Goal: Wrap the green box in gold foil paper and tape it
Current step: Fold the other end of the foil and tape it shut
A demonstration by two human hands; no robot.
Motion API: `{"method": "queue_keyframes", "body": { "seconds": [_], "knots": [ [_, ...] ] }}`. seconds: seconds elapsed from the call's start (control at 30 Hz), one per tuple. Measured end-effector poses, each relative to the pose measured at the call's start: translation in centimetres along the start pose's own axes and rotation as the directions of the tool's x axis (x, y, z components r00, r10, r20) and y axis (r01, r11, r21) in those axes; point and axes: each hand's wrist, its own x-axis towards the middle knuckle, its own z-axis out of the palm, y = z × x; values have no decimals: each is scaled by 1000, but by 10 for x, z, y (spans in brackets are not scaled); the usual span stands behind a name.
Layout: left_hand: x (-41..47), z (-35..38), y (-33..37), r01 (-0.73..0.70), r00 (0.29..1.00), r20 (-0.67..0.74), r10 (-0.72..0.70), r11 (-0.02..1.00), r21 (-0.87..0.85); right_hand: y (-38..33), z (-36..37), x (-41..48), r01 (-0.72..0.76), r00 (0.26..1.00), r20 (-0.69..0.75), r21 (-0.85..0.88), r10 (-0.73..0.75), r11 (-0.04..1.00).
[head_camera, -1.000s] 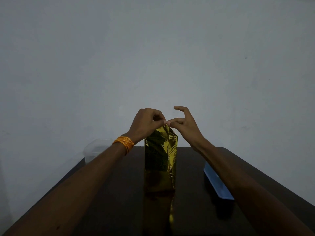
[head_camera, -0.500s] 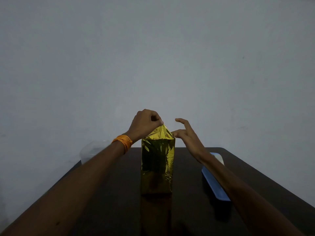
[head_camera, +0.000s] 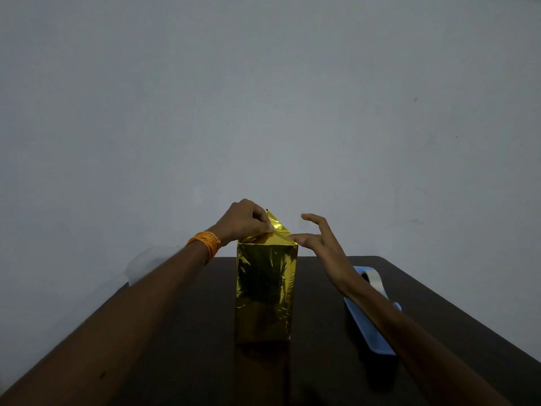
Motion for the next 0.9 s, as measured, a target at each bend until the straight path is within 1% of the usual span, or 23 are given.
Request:
{"method": "queue_keyframes", "body": {
  "seconds": [0.07, 0.13, 0.23, 0.33, 0.47, 0.57, 0.63, 0.7, 0.73, 0.83, 0.9],
  "knots": [
    [-1, 2, 0, -16, 1000, 10, 16, 998, 56, 2, 1, 0, 3, 1000, -9, -4, -3, 1000],
    [-2, 5, -2, -28, 1000, 12, 27, 997, 70, 2, 3, 0, 7, 1000, -20, -2, -7, 1000],
    [-4, 7, -5, -9, 1000, -17, 10, 1000, 18, 0, 3, 0, 0, 1000, -27, 6, 0, 1000],
    [-5, 6, -9, 2, 1000, -18, -3, 1000, -14, -3, 4, 1, -17, 1000, -14, 19, 17, 1000],
    [-2, 2, -13, 40, 999, 0, -40, 998, -52, -1, 10, 8, -48, 999, -17, 107, 50, 993],
    [0, 1, -15, 55, 998, 18, -54, 996, -66, -3, 12, 18, -99, 990, -75, 209, 117, 973],
    [-1, 2, -13, 60, 998, 17, -59, 996, -69, -8, 14, 26, -163, 983, -42, 247, 179, 955],
    [-2, 1, -12, 64, 998, 11, -63, 996, -64, -11, 20, 35, -241, 970, 20, 244, 244, 939],
    [-2, 1, -12, 67, 998, 8, -66, 996, -60, -11, 24, 40, -280, 959, 29, 242, 282, 929],
    [-3, 1, -13, 72, 997, -3, -72, 996, -52, -12, 34, 50, -368, 925, 13, 275, 380, 888],
    [-4, 1, -14, 69, 998, -9, -69, 997, -45, -11, 37, 52, -391, 913, 11, 303, 407, 869]
  ]
}}
